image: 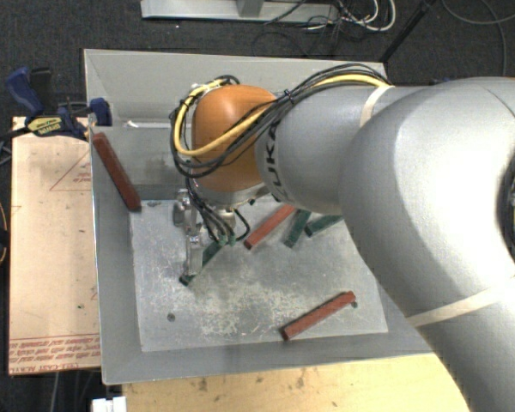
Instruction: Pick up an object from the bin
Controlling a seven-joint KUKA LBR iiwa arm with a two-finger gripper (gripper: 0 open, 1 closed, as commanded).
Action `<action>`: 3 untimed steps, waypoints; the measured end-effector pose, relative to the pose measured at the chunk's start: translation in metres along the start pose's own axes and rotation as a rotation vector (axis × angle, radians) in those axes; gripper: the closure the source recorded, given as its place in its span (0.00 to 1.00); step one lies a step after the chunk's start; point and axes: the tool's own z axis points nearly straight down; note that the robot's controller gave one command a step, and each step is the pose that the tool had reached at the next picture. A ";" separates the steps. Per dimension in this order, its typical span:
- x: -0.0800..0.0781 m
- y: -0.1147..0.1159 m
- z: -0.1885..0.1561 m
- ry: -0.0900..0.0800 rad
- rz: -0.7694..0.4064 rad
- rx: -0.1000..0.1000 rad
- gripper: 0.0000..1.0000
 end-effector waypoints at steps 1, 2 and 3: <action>0.030 -0.048 -0.030 0.011 0.058 0.002 0.00; 0.025 -0.090 -0.005 0.007 -0.385 0.001 1.00; 0.025 -0.090 -0.005 0.007 -0.385 0.000 0.00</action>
Offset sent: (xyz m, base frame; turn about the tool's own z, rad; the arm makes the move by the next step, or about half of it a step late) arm -0.0212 -0.0919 0.0048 -0.3884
